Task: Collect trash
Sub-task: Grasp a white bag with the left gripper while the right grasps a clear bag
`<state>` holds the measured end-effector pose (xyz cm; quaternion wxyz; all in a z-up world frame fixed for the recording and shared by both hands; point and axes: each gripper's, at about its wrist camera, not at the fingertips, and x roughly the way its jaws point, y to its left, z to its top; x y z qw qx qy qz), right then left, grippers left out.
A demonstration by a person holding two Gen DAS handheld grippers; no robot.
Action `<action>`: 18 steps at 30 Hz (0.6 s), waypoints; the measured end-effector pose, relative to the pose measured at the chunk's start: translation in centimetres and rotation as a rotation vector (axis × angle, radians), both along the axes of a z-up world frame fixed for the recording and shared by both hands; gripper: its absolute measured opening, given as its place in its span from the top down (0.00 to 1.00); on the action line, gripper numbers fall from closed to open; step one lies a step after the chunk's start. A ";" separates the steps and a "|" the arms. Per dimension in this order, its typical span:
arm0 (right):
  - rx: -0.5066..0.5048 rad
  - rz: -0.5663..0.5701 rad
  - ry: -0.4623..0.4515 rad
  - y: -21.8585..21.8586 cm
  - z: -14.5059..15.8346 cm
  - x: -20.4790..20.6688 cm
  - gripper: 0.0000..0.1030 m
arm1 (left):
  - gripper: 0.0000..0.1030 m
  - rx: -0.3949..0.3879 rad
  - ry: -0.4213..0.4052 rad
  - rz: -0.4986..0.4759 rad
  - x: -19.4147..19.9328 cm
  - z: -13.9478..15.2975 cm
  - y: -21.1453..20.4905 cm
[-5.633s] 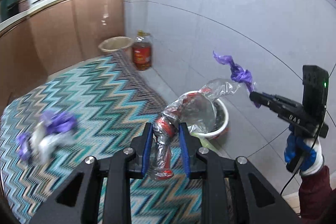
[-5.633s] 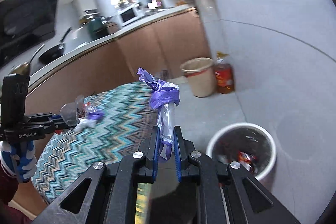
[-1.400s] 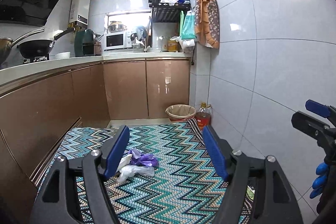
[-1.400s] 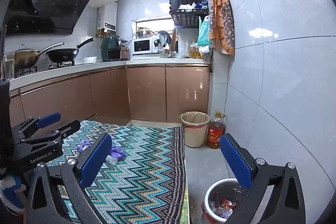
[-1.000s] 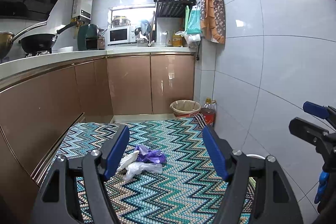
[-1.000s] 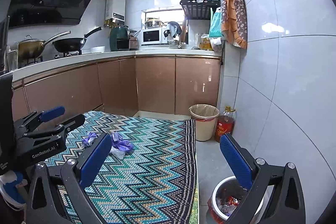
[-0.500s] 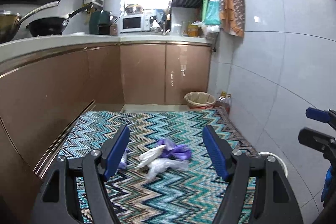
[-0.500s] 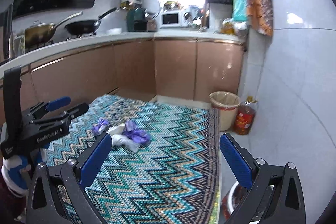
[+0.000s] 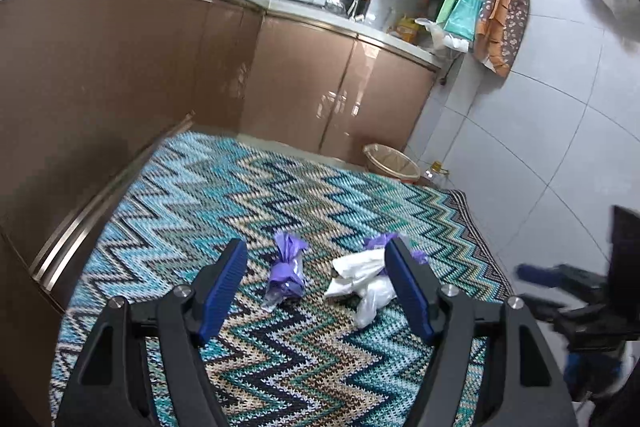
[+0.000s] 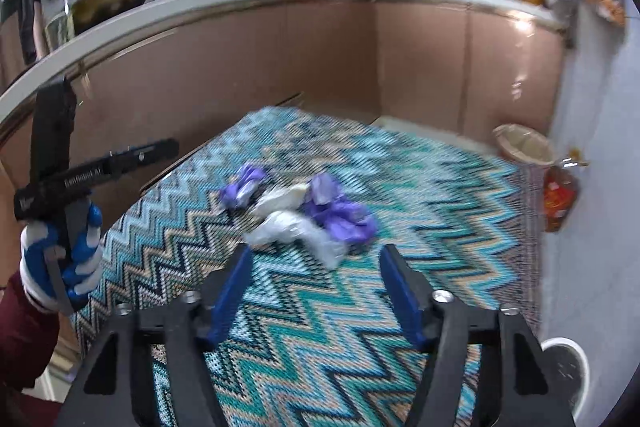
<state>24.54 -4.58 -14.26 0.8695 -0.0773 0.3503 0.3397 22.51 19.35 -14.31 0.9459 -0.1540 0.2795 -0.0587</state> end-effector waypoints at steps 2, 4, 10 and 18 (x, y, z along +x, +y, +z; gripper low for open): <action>-0.004 0.044 0.039 1.2 -1.3 1.1 0.48 | 0.41 -0.033 0.022 -0.055 0.8 -0.8 0.0; -0.014 0.081 0.068 2.3 -2.7 2.0 0.50 | 0.47 -0.049 0.039 -0.104 1.4 -1.2 -0.4; -0.050 0.095 0.104 3.5 -5.3 4.3 0.56 | 0.50 0.004 0.074 -0.242 3.9 -2.1 -3.0; -0.061 0.083 0.124 3.0 -6.8 6.2 0.60 | 0.50 0.114 0.143 -0.332 8.0 -3.6 -6.5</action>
